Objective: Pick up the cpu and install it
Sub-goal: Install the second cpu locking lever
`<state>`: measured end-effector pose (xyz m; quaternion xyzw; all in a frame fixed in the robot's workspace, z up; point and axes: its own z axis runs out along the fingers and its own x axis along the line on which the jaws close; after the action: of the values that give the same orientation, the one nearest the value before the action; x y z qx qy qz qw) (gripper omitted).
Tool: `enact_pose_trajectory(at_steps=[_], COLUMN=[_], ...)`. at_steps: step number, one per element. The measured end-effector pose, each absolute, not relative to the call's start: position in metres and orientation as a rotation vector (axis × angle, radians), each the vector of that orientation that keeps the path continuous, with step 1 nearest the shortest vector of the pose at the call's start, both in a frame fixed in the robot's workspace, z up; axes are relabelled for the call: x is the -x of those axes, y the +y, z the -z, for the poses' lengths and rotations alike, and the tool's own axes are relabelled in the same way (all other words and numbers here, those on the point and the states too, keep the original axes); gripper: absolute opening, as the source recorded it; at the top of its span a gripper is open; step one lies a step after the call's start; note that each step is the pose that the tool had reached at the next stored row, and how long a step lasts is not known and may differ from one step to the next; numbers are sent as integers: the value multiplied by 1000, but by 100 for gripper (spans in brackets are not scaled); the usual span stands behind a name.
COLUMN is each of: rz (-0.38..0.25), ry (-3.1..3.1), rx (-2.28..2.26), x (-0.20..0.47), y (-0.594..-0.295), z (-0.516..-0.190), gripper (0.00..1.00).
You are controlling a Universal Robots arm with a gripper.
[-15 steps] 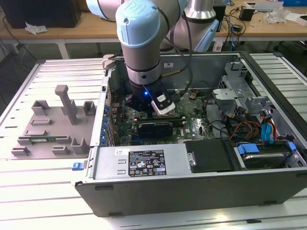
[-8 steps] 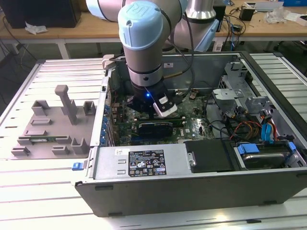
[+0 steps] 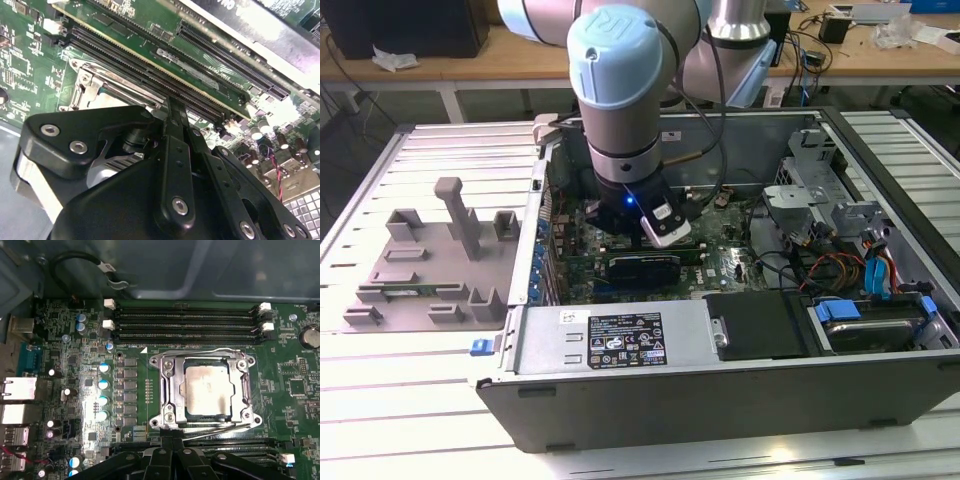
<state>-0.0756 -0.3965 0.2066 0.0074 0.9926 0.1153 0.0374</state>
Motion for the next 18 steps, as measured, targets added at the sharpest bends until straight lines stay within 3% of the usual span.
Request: enact_pose_trajectory(at_steps=[4, 14, 18], rz=[-394, -402, -433], ry=[3041, 3040, 3033], rx=[-25, -25, -25], x=[76, 78, 79], y=[-397, -404, -404], z=[-205, -204, -202], gripper=[11, 11, 11])
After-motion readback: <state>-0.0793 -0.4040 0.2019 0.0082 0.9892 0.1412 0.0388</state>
